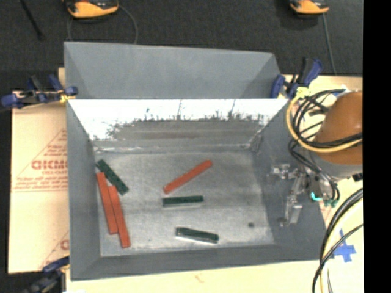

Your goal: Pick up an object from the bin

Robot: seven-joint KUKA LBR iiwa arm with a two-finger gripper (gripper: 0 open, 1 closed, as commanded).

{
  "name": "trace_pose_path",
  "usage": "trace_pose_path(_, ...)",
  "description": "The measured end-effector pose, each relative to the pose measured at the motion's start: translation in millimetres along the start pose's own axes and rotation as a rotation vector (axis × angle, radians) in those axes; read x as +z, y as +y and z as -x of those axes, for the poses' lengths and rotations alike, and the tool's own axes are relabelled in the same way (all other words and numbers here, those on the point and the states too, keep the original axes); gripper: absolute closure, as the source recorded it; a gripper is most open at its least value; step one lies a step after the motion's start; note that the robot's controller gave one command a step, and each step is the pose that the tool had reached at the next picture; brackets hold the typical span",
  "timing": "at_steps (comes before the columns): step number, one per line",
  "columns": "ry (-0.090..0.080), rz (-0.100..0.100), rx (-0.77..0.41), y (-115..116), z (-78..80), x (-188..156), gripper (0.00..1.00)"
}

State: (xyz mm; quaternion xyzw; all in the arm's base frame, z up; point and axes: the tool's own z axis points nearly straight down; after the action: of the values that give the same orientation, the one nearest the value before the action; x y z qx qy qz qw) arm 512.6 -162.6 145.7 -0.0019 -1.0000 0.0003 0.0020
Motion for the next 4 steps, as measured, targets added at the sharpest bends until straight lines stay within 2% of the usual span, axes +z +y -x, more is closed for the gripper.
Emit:
trace_pose_path(1, -0.007, 0.003, 0.061, 61.7, 51.6, 78.2, 0.0)
trace_pose_path(2, -0.011, 0.003, -0.171, 202.6, 56.7, 45.5, 0.0)
trace_pose_path(3, -0.012, -0.001, -0.278, 216.4, 71.8, 74.9, 0.0)
trace_pose_path(4, -0.012, -0.001, -0.28, 215.8, 71.5, 74.4, 1.0)
